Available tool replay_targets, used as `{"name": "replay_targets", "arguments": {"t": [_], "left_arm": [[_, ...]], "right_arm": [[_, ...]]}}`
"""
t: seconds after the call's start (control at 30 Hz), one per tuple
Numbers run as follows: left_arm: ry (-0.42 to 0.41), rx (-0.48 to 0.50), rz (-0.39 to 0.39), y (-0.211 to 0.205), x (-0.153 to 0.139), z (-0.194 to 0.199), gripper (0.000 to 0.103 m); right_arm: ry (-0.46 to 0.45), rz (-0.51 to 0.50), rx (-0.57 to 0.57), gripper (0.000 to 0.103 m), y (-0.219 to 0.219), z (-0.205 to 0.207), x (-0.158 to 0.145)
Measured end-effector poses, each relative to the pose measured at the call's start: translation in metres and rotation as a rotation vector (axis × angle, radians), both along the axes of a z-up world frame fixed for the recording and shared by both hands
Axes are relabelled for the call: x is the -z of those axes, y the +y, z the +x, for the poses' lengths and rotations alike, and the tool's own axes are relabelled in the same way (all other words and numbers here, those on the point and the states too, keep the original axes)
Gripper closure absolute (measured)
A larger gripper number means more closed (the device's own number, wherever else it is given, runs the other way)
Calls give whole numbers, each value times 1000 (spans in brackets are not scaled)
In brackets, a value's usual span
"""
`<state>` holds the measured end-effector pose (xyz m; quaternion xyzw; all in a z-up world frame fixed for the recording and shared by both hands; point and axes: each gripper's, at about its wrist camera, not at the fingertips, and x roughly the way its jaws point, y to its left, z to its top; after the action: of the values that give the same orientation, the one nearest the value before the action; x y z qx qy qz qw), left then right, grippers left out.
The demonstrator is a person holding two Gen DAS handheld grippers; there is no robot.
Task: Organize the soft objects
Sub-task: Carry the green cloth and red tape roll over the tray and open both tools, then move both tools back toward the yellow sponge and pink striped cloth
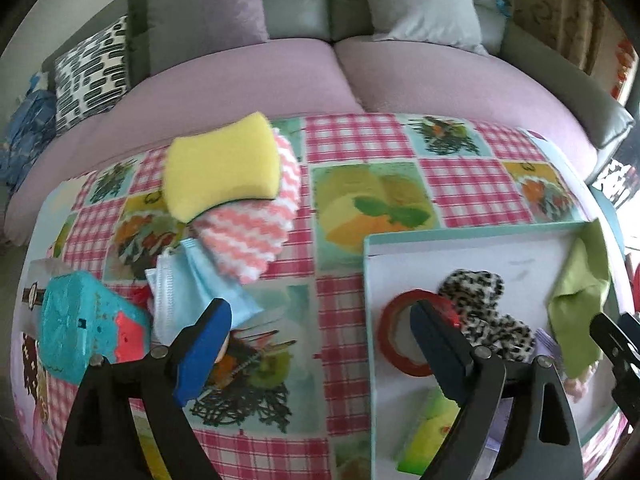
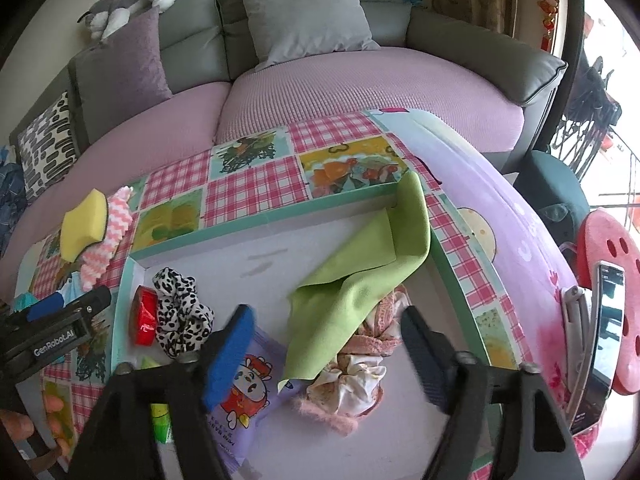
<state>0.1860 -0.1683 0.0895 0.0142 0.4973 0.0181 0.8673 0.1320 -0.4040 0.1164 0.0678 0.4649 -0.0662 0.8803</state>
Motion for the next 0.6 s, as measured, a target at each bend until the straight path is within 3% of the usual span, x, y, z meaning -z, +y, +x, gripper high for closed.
{"name": "replay_targets", "arguments": {"t": [0.1, 0.6], "left_arm": [[2, -20, 13, 5, 4, 2, 12], [-29, -45, -1, 20, -1, 0, 11]], "right_arm": [[-7, 0, 1, 0, 0, 0, 0], [-29, -14, -8, 0, 16, -2, -2]]}}
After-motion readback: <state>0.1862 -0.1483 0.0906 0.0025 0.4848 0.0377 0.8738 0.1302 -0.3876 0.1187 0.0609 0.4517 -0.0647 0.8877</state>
